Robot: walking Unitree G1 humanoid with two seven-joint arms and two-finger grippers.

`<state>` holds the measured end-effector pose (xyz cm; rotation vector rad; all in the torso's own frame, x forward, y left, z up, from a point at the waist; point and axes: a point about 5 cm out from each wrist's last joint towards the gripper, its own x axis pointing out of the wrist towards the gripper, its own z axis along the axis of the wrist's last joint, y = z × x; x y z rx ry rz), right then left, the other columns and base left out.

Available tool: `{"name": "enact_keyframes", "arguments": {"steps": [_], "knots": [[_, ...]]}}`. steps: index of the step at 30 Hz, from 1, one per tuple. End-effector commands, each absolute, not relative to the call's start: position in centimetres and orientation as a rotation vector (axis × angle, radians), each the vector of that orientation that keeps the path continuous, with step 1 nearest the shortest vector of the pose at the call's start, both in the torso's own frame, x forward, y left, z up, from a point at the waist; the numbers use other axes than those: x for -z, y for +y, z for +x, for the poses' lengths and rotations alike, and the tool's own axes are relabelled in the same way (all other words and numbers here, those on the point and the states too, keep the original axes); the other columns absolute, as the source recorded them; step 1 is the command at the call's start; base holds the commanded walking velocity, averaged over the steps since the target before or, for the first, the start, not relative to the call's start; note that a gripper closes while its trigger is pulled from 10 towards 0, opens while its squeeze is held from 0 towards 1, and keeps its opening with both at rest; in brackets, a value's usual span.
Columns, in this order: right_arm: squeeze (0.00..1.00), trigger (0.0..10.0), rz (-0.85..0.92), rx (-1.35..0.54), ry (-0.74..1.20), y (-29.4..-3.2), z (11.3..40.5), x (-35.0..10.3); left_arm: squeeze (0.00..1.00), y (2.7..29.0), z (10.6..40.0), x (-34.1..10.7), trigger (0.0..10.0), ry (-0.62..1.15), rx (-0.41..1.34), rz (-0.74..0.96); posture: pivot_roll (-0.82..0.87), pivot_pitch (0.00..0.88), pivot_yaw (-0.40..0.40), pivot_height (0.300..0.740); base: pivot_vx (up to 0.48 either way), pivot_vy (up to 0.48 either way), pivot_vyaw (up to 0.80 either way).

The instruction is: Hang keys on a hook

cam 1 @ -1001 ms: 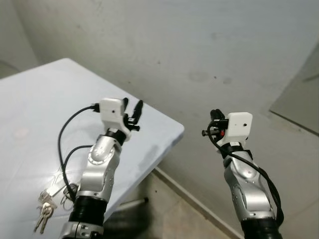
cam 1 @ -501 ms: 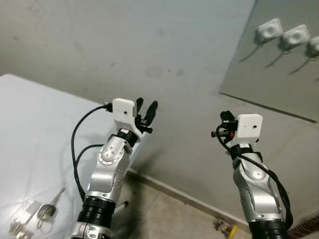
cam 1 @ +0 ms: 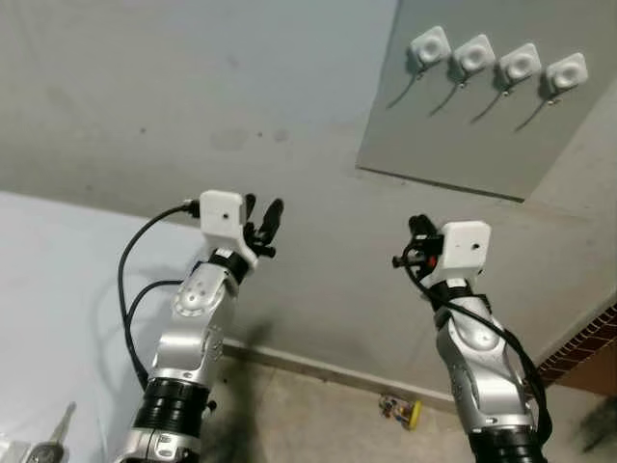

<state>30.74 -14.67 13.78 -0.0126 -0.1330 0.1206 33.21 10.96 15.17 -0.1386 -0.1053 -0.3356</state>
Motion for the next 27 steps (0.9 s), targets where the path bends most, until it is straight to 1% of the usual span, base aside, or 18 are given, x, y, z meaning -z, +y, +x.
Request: {"name": "enact_keyframes", "arguments": {"steps": [1, 7, 10, 11, 13, 14, 15, 16, 17, 19, 24, 27], "knots": [[0.0, 10.0, -0.024, -0.112, -0.155, -15.1, 30.7, -14.3, 0.0, 10.4, 33.2, -15.8, 10.0, -0.118, 0.367, -0.125, -0.02, 0.0, -0.029, 0.74, 0.48, 0.0, 0.0], [0.0, 10.0, -0.027, -0.116, -0.155, -15.0, 30.4, -14.1, 0.0, 10.2, 33.0, -15.6, 10.0, -0.11, 0.374, -0.117, -0.02, 0.0, -0.029, 0.74, 0.48, 0.0, 0.0], [0.0, 10.0, -0.015, -0.111, -0.143, -15.1, 30.5, -14.0, 0.0, 10.2, 33.0, -15.6, 10.0, -0.121, 0.346, -0.065, -0.02, 0.0, -0.028, 0.74, 0.0, 0.0, 0.0], [0.0, 10.0, -0.012, -0.107, -0.136, -15.1, 30.5, -13.9, 0.0, 10.0, 32.9, -15.7, 10.0, -0.13, 0.373, -0.091, -0.02, 0.0, -0.027, 0.74, 0.0, 0.0, -0.44], [0.0, 10.0, 0.0, -0.105, -0.131, -15.1, 30.5, -13.8, 0.0, 9.9, 32.8, -15.8, 10.0, -0.136, 0.383, -0.088, -0.02, 0.0, -0.025, 0.74, 0.0, 0.0, -0.66], [0.0, 10.0, 0.006, -0.103, -0.127, -15.2, 30.5, -13.8, 0.0, 9.7, 32.7, -16.0, 10.0, -0.15, 0.402, -0.037, -0.02, 0.0, -0.023, 0.74, 0.0, 0.0, -0.66], [0.0, 10.0, 0.006, -0.103, -0.127, -15.2, 30.5, -13.8, 0.0, 9.7, 32.7, -16.0, 10.0, -0.15, 0.402, -0.037, -0.02, 0.0, -0.023, 0.74, 0.0, 0.0, -0.66], [0.0, 10.0, 0.001, -0.092, -0.119, -15.3, 30.6, -13.7, 0.0, 9.6, 32.5, -16.2, 10.0, -0.179, 0.426, 0.057, -0.02, 0.0, -0.022, 0.74, 0.0, 0.0, -0.66], [0.0, 10.0, -0.003, -0.092, -0.128, -15.3, 30.5, -13.8, 0.0, 9.5, 32.5, -16.2, 10.0, -0.189, 0.437, 0.109, -0.02, 0.0, -0.022, 0.74, 0.0, 0.0, -0.68], [0.0, 10.0, -0.006, -0.093, -0.141, -15.3, 30.5, -13.8, 0.0, 9.4, 32.4, -16.2, 10.0, -0.196, 0.446, 0.153, -0.02, 0.0, -0.022, 0.74, 0.0, 0.0, -0.68], [0.0, 10.0, -0.016, -0.12, -0.133, -15.0, 30.4, -13.8, 0.0, 9.3, 32.2, -16.3, 10.0, -0.19, 0.465, 0.123, -0.02, 0.0, -0.021, 0.74, 0.0, 0.0, 0.0], [0.0, 10.0, -0.027, -0.171, -0.138, -14.8, 30.3, -13.9, 0.0, 9.4, 32.2, -16.4, 10.0, -0.185, 0.459, 0.078, -0.02, 0.0, -0.021, 0.74, 0.0, 0.0, 0.0]]}}
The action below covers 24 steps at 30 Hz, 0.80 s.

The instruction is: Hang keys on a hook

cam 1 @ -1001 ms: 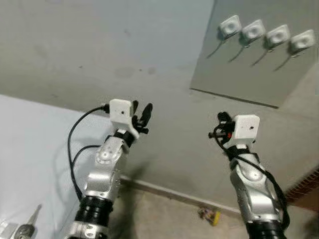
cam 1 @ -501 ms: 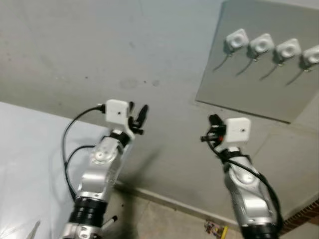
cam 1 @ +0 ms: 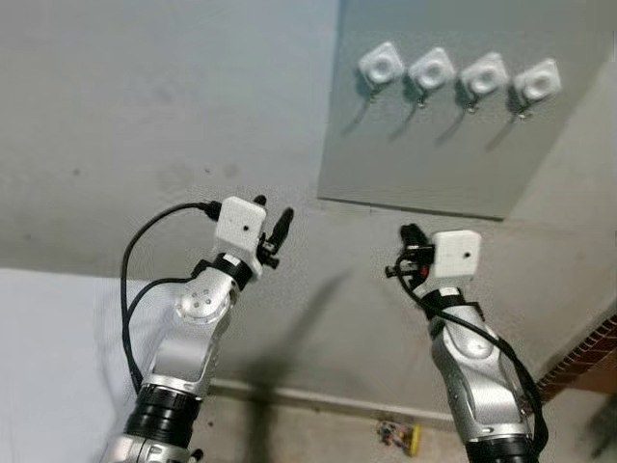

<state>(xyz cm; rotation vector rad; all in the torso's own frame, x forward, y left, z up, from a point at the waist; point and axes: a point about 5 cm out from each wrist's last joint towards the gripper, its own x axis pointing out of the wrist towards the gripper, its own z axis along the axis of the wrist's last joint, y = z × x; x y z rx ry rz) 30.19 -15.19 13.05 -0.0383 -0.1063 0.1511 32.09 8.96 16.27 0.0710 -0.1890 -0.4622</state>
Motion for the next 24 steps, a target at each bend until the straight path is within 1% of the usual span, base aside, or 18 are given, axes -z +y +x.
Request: {"name": "enact_keyframes", "arguments": {"steps": [1, 4, 10, 12, 17, 18, 21, 24], "knots": [[0.0, 10.0, -0.031, -0.18, -0.141, -14.8, 30.3, -14.0, 0.0, 9.4, 32.2, -16.5, 10.0, -0.182, 0.455, 0.066, -0.02, 0.001, -0.02, 0.74, 0.0, 0.0, 0.0], [0.0, 10.0, -0.033, -0.249, -0.164, -14.5, 30.2, -14.7, 0.0, 9.6, 32.5, -17.0, 10.0, -0.171, 0.433, 0.02, -0.02, 0.002, -0.022, 0.74, 0.0, 0.0, 0.0], [0.0, 10.0, -0.033, -0.397, -0.189, -13.7, 30.2, -16.0, 0.0, 9.5, 32.8, -18.5, 10.0, -0.186, 0.438, 0.008, -0.02, 0.004, -0.022, 0.74, 0.0, 0.0, 0.0], [0.0, 10.0, -0.053, -0.484, -0.207, -13.3, 30.5, -17.0, 0.0, 9.3, 32.6, -19.5, 10.0, -0.204, 0.483, 0.036, -0.03, 0.004, -0.021, 0.74, 0.0, 0.0, 0.0], [0.0, 10.0, -0.078, -0.562, -0.237, -13.2, 31.3, -18.5, 0.0, 9.6, 32.6, -20.4, 10.0, -0.206, 0.563, 0.07, -0.02, 0.006, -0.029, 0.74, 0.0, 0.0, 0.0], [0.0, 10.0, -0.1, -0.599, -0.249, -13.1, 31.5, -19.1, 0.0, 9.8, 32.5, -20.3, 10.0, -0.198, 0.588, 0.115, -0.02, 0.007, -0.032, 0.74, 0.0, 0.0, 0.0], [0.0, 10.0, -0.112, -0.635, -0.261, -13.1, 31.8, -19.6, 0.0, 9.7, 32.1, -19.9, 10.0, -0.182, 0.626, 0.136, -0.02, 0.009, -0.03, 0.74, 0.0, 0.0, 0.0], [0.0, 10.0, -0.1, -0.656, -0.279, -12.9, 31.9, -20.2, 0.0, 9.5, 32.0, -20.1, 10.0, -0.198, 0.604, 0.113, -0.02, 0.009, -0.03, 0.74, 0.0, 0.0, 0.0]]}}
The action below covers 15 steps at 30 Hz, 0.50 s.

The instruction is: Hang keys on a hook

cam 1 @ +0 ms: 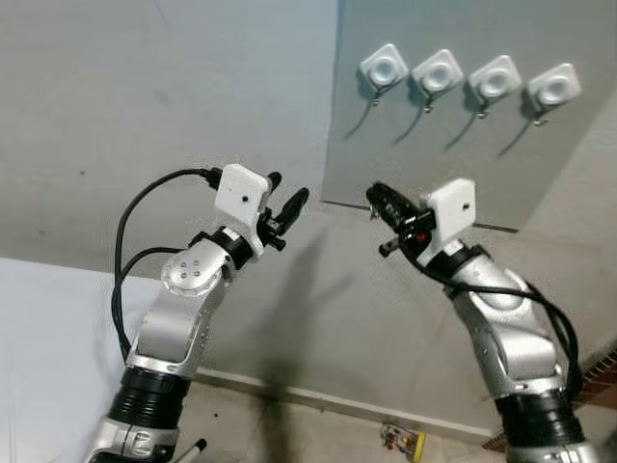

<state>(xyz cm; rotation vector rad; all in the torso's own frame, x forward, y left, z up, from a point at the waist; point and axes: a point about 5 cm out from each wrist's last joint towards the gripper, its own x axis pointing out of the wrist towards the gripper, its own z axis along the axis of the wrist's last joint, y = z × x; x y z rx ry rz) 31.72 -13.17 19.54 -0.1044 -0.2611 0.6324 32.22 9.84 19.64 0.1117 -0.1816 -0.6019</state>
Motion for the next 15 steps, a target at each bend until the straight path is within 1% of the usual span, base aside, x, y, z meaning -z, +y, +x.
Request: {"name": "enact_keyframes", "arguments": {"steps": [1, 3, 6, 10, 11, 15], "knots": [[0.0, 10.0, -0.097, -0.66, -0.286, -12.9, 31.9, -20.3, 0.0, 9.4, 32.0, -20.2, 10.0, -0.2, 0.593, 0.095, -0.02, 0.009, -0.03, 0.74, 0.0, 0.0, 0.0], [0.0, 10.0, -0.084, -0.662, -0.302, -12.8, 32.0, -20.7, 0.0, 9.1, 32.0, -20.6, 10.0, -0.215, 0.588, 0.08, -0.02, 0.008, -0.026, 0.74, 0.0, 0.0, 0.0], [0.0, 10.0, -0.014, -0.672, -0.373, -12.2, 32.0, -22.0, 0.0, 7.8, 31.3, -22.1, 10.0, -0.303, 0.646, 0.136, -0.01, 0.009, -0.027, 0.74, 0.0, 0.0, 0.0], [0.0, 10.0, 0.045, -0.656, -0.436, -12.0, 32.1, -23.1, 0.0, 7.3, 30.9, -23.1, 10.0, -0.317, 0.685, 0.095, -0.01, 0.011, -0.03, 0.74, 0.0, 0.0, 0.0], [0.0, 10.0, 0.086, -0.64, -0.476, -12.0, 32.2, -23.7, 0.0, 7.0, 30.8, -23.5, 10.0, -0.322, 0.705, 0.094, 0.0, 0.009, -0.03, 0.74, 0.0, 0.0, 0.0], [0.0, 10.0, 0.143, -0.61, -0.53, -12.3, 32.3, -24.6, 0.0, 6.6, 30.7, -24.0, 10.0, -0.34, 0.729, 0.103, 0.0, 0.009, -0.027, 0.74, 0.0, 0.0, 0.0]]}}
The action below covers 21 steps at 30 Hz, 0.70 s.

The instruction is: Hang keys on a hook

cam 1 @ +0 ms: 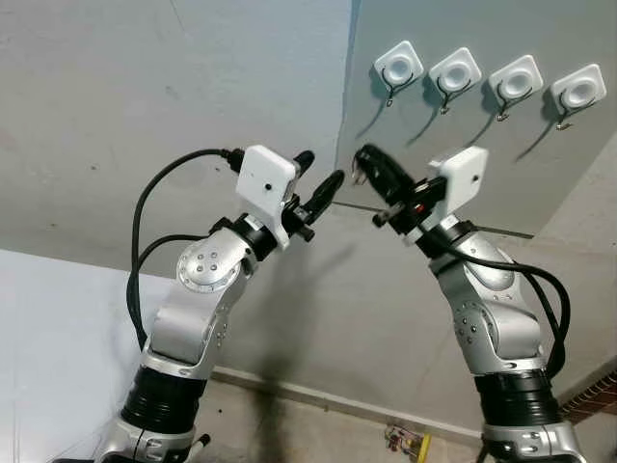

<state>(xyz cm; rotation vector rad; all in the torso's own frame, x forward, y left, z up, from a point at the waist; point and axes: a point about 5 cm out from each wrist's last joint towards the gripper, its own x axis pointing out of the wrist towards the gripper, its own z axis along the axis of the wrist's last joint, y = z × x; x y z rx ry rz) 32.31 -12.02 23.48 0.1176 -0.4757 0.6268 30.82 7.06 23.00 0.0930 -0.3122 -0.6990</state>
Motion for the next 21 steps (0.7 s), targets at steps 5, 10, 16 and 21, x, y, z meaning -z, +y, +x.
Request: {"name": "enact_keyframes", "arguments": {"steps": [5, 10, 16, 21], "knots": [[0.0, 10.0, 0.175, -0.592, -0.571, -12.7, 32.4, -25.6, 0.0, 6.4, 30.7, -24.6, 10.0, -0.345, 0.734, 0.052, -0.01, 0.003, -0.014, 0.74, 0.0, 0.0, 0.0], [0.0, 10.0, 0.162, -0.594, -0.59, -13.0, 32.8, -26.1, 0.0, 6.3, 30.7, -24.9, 10.0, -0.348, 0.742, 0.045, -0.02, 0.001, -0.01, 0.74, 0.0, 0.0, 0.0], [0.0, 10.0, 0.15, -0.602, -0.613, -13.1, 33.4, -27.0, 0.0, 6.2, 30.7, -25.1, 10.0, -0.347, 0.756, 0.045, -0.02, 0.0, -0.007, 0.74, 0.0, 0.0, 0.0], [0.0, 10.0, 0.137, -0.6, -0.629, -13.4, 34.0, -27.8, 0.0, 6.2, 30.6, -25.1, 10.0, -0.351, 0.752, 0.044, -0.01, 0.0, -0.011, 0.74, 0.0, 0.0, 0.0]]}}
